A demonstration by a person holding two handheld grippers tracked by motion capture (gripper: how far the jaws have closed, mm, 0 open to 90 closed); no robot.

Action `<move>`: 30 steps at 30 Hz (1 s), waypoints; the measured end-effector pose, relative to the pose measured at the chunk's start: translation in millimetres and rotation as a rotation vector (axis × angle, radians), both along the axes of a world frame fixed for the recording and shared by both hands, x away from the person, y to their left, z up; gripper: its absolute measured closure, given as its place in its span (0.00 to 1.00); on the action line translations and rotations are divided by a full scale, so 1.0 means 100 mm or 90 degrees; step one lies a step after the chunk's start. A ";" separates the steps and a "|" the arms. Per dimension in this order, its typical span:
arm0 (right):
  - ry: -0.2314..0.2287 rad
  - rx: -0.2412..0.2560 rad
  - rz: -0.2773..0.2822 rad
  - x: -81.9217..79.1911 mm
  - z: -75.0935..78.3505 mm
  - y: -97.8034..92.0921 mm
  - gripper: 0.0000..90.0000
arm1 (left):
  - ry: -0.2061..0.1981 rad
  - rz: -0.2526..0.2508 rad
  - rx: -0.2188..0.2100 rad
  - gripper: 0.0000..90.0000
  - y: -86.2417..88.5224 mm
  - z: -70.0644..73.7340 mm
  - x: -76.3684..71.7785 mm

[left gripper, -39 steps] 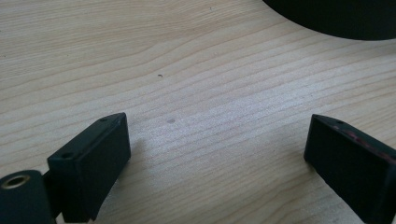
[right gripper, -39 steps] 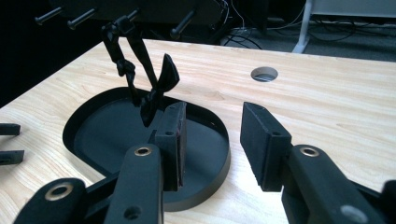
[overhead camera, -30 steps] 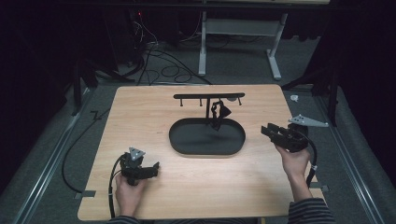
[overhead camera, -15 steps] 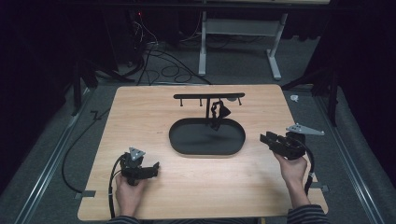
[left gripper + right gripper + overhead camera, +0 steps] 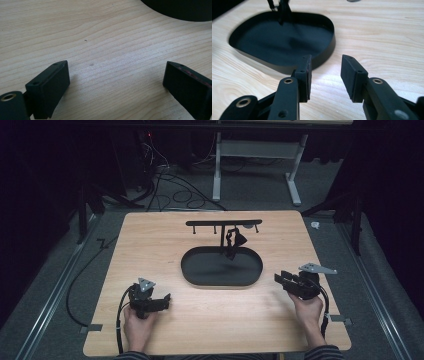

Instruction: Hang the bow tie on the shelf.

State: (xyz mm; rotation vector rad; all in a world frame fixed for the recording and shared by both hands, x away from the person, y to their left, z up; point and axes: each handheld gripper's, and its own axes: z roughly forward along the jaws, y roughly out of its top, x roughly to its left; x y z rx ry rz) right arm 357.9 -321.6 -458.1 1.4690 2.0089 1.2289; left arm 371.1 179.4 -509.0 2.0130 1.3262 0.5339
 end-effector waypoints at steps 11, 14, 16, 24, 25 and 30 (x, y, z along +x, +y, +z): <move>0.018 -0.041 -0.013 -0.01 -0.25 0.06 0.69 | 0.000 0.000 0.000 0.08 0.00 0.00 0.00; 0.023 -0.045 -0.013 -0.01 -0.29 0.07 0.69 | 0.000 0.000 0.000 0.08 0.00 0.00 0.00; 0.030 -0.058 -0.013 -0.01 -0.32 0.08 0.68 | 0.000 0.000 0.000 0.08 0.00 0.00 0.00; 0.037 -0.111 -0.012 -0.01 -0.42 0.19 0.66 | 0.000 0.000 0.000 0.08 0.00 0.00 0.00; 0.040 -0.118 -0.011 -0.01 -0.43 0.20 0.65 | 0.000 0.000 0.000 0.08 0.00 0.00 0.00; 0.031 -0.156 -0.008 -0.02 -0.43 0.27 0.62 | -0.001 0.000 -0.001 0.08 0.00 0.00 0.00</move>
